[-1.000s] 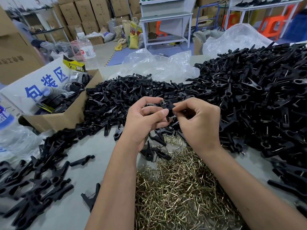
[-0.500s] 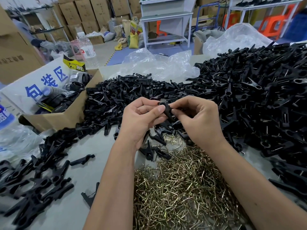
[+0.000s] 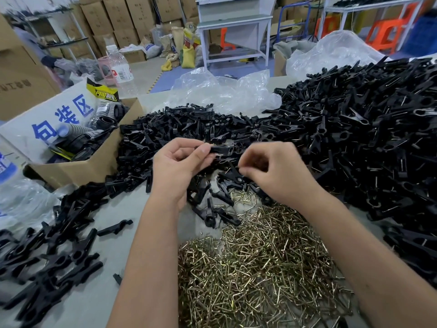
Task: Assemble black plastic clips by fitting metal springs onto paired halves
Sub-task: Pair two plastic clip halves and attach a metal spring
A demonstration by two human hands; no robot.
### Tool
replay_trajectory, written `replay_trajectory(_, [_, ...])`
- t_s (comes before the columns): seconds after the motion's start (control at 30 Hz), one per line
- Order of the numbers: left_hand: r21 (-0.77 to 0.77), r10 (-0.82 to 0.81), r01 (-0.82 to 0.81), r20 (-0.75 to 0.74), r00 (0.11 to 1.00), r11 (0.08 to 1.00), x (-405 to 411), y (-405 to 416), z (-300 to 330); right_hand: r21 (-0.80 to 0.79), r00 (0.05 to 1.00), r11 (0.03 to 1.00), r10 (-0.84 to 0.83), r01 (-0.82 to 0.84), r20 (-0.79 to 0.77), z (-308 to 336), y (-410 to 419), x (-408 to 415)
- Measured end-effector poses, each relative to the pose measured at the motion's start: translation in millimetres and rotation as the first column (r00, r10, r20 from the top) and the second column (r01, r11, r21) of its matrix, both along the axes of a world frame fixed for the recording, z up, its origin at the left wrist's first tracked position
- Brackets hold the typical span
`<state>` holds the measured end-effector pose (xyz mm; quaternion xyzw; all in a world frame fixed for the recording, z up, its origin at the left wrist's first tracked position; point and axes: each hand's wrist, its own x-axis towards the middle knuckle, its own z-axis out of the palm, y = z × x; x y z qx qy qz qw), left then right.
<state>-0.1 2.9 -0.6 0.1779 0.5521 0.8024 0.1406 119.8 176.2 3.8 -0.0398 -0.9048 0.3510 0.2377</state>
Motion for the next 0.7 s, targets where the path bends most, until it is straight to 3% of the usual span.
replay_trajectory(0.1, [0.029,0.107,-0.107,-0.014,0.994,0.994,-3.9,-3.2,-0.5,0.281,0.938,0.95,0.035,-0.139,0.346,0.7,-12.8,1.1])
replay_trajectory(0.17, [0.041,0.122,-0.122,-0.012,0.992,0.992,-2.6,-2.8,0.2,0.467,0.905,0.87,-0.062,-0.157,0.42,0.4,-22.7,-1.2])
replay_trajectory(0.27, [0.049,0.115,-0.114,-0.016,0.993,0.992,-0.1,-1.3,0.6,0.489,0.89,0.856,-0.083,-0.166,0.447,2.7,-28.4,-3.0])
replay_trajectory(0.37, [0.032,0.1,-0.099,-0.045,0.994,0.995,-0.2,-0.6,-0.4,0.301,0.89,0.939,0.013,-0.168,0.456,1.5,-20.4,0.2])
replay_trajectory(0.47, [0.005,0.098,-0.098,-0.064,0.993,0.995,-1.4,-1.7,-1.5,0.013,0.932,0.993,0.105,-0.117,0.346,1.6,-8.0,4.3])
replay_trajectory(0.6, [-0.038,0.126,-0.13,-0.1,0.987,0.991,-2.0,-2.3,-2.3,-0.356,0.963,0.925,0.207,-0.135,0.172,5.1,-0.1,6.5])
replay_trajectory(0.7, [-0.034,0.135,-0.139,-0.1,0.986,0.99,-1.9,-2.4,-1.0,-0.465,0.952,0.874,0.249,-0.14,0.18,3.2,0.0,6.2])
